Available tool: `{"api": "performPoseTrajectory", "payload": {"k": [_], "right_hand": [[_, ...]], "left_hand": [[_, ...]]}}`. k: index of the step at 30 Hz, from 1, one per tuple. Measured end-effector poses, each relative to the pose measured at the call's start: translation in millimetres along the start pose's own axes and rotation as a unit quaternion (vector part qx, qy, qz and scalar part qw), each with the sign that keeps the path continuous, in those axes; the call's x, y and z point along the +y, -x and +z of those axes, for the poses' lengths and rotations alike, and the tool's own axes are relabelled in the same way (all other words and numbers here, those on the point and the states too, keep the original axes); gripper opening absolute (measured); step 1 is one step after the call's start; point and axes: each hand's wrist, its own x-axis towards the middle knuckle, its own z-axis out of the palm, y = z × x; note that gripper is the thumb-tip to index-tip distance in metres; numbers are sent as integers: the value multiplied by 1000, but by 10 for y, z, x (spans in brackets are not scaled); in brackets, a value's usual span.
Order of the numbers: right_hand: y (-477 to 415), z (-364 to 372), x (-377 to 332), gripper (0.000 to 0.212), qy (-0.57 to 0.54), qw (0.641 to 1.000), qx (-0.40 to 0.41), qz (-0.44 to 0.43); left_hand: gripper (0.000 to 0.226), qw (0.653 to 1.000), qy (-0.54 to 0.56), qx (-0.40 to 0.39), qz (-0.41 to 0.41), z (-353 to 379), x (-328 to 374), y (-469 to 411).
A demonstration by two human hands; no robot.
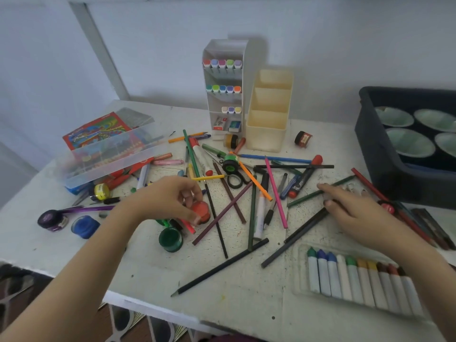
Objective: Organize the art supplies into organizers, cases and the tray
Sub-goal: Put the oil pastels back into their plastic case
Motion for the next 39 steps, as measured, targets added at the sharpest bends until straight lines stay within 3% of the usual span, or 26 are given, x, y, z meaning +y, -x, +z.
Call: {"api": "performPoseTrajectory", "payload": {"k": [4,7,10,12,14,18,21,25,28,31,34,35,39], "right_hand": [[-10,24,-13,44,2,1000,5,-10],[-7,9,-17,44,1,1000,13,-9],[36,16,9,46,37,999,18,0],[71,69,-8,48,111,994,-9,13],[79,148,-59,51,180,983,-34,7],[101,188,-135,50,178,983,-31,-25],[204,160,-146,52,186,982,-22,-14],[468,148,-81,54,195,980,-34,-5],[643,114,11,60,206,978,-9,32],[782,80,116,56,202,976,15,75],[867,69,208,59,186,979,29,78],[886,56,233,64,190,978,36,79],[942,-3,332,47,170,980,63,82]], "left_hand": [[29,992,19,120,19,145,70,-114],[40,984,-12,176,23,177,118,-166],[33,971,-22,226,72,195,237,-113],[30,973,-7,197,116,249,392,-45],[35,981,-3,119,154,351,559,14],[55,970,-126,2,210,660,787,-61],[60,961,-171,4,218,751,754,-142],[70,975,-123,-5,184,670,661,-216],[71,982,-76,37,169,655,721,-239],[60,973,-43,58,218,743,903,-230],[51,958,-49,23,282,902,1121,-245],[50,955,-66,7,288,964,1174,-266],[47,955,-86,1,283,1035,1256,-343]]}}
